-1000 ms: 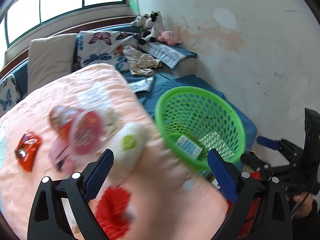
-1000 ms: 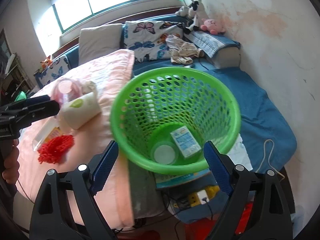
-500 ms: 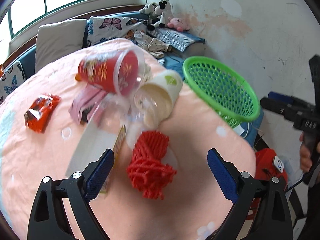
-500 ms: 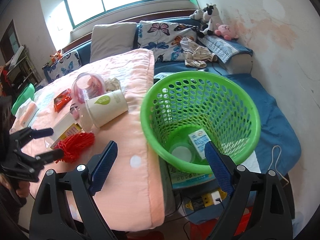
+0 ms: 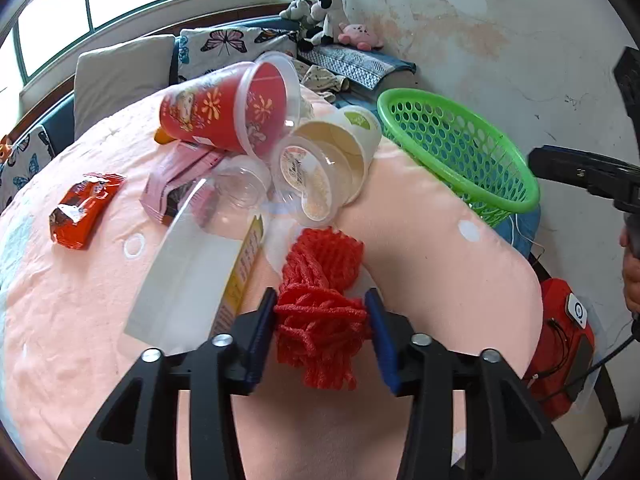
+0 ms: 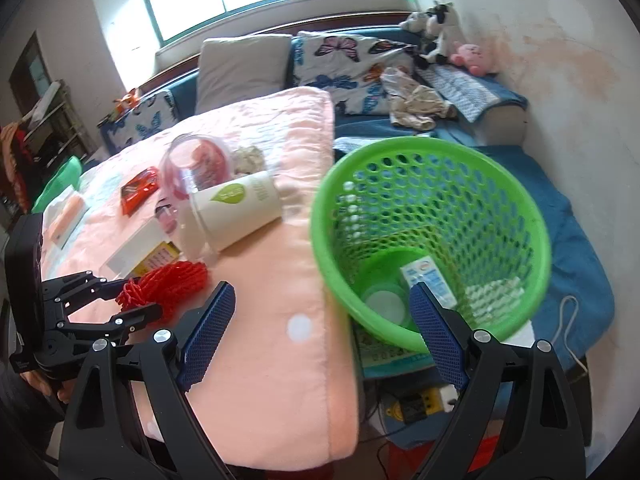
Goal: Collect trash
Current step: 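Grasp the red net bag with the left gripper and lift it, then grasp the white paper cup with the right gripper while the left gripper holds the net bag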
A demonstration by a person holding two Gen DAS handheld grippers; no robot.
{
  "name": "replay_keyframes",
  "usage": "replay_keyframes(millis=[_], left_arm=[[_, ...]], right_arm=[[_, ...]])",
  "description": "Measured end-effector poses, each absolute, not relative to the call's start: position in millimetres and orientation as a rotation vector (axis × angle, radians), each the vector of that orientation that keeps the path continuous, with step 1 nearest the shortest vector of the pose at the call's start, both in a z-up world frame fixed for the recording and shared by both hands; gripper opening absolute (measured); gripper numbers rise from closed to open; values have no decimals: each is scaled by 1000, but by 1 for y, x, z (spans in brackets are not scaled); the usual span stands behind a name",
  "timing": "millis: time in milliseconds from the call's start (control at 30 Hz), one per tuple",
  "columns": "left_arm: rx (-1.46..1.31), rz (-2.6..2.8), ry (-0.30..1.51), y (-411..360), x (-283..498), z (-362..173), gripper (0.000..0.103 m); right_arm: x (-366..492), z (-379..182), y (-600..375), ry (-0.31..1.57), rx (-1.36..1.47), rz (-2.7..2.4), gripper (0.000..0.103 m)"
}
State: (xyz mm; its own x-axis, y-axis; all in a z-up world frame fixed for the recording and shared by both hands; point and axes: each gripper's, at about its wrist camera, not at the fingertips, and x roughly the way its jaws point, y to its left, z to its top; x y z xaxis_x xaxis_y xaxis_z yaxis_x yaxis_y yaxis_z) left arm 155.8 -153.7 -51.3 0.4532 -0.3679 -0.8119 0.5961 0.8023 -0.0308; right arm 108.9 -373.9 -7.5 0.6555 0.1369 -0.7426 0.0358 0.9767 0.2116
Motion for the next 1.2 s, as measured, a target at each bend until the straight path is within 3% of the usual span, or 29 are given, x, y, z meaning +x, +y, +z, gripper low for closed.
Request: replay_keyframes(millis=[167, 667, 1200], left_arm=[[252, -613, 891, -141, 149, -37, 34], [111, -587, 820, -89, 151, 7, 33], [61, -558, 856, -76, 170, -3, 33]], right_arm=[[125, -11, -361, 863, 201, 155, 92], [190, -32, -329, 885, 104, 361, 97], [234, -48, -333, 894, 108, 518, 98]])
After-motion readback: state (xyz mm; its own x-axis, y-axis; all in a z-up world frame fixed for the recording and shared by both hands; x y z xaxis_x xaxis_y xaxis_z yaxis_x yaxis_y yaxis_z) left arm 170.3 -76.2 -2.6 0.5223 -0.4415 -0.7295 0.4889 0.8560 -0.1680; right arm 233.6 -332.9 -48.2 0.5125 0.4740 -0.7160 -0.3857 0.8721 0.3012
